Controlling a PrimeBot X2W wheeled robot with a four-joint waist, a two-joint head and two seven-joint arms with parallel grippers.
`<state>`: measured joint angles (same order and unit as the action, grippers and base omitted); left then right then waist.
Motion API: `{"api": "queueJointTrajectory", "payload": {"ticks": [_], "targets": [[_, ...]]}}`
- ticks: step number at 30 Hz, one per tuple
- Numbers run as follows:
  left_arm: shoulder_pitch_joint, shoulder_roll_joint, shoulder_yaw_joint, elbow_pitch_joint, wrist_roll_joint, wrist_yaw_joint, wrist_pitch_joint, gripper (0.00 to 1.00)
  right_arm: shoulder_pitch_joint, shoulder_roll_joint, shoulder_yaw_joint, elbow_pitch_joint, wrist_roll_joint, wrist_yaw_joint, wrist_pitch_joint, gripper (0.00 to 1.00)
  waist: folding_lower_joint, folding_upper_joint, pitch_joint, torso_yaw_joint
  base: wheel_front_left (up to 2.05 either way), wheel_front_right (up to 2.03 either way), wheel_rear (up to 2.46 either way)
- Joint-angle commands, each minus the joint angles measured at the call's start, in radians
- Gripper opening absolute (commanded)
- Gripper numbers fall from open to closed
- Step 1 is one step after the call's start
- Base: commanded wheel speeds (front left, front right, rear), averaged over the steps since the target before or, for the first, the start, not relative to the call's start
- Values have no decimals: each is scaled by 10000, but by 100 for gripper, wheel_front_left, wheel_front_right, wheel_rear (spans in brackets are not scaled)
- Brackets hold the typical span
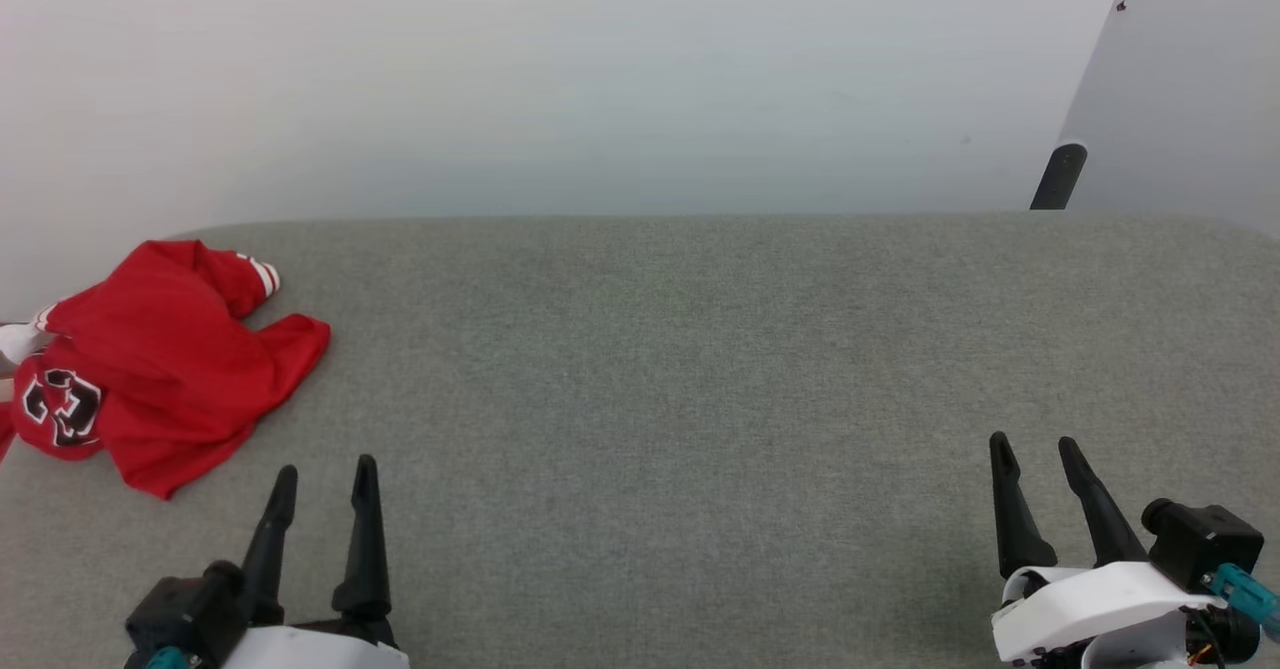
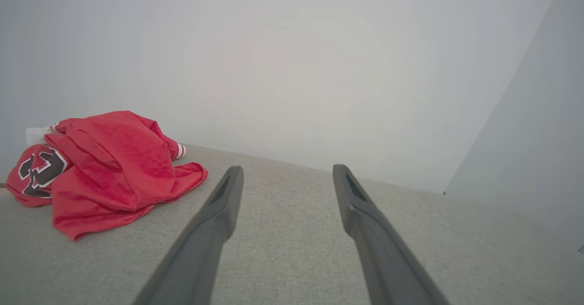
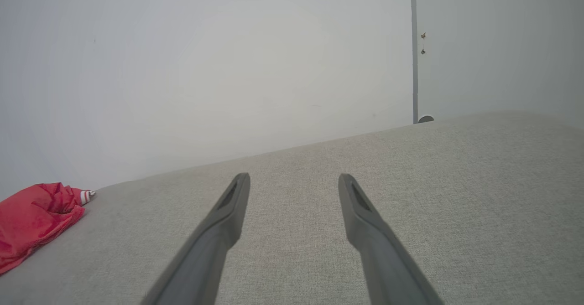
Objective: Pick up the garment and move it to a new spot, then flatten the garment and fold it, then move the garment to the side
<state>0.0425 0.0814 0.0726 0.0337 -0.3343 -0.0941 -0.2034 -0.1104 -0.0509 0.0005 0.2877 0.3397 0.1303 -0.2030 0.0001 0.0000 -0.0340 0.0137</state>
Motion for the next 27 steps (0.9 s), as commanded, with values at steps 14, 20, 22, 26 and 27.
{"api": "queueJointTrajectory", "payload": {"ticks": [14,20,22,26,27], "targets": [[191,-68,182,-279,1458,-220,-358,100,65,12,86,-53,-1293,7,-370,100,-1,0,-108,-5,0,0,0],[219,-80,192,-238,1860,-300,-456,100,100,10,142,-63,-1746,7,-468,100,-1,0,-143,4,0,0,0],[204,-83,195,-226,1978,-296,-496,100,113,10,149,-68,-1912,7,-509,100,-1,0,-151,9,0,0,0],[225,-88,216,-210,2174,-320,-556,100,119,10,182,-89,-2246,7,-567,100,-1,0,-161,18,0,0,0],[232,-91,224,-206,2232,-327,-584,100,127,10,191,-93,-2313,7,-597,100,-1,0,-166,21,0,0,0]]}}
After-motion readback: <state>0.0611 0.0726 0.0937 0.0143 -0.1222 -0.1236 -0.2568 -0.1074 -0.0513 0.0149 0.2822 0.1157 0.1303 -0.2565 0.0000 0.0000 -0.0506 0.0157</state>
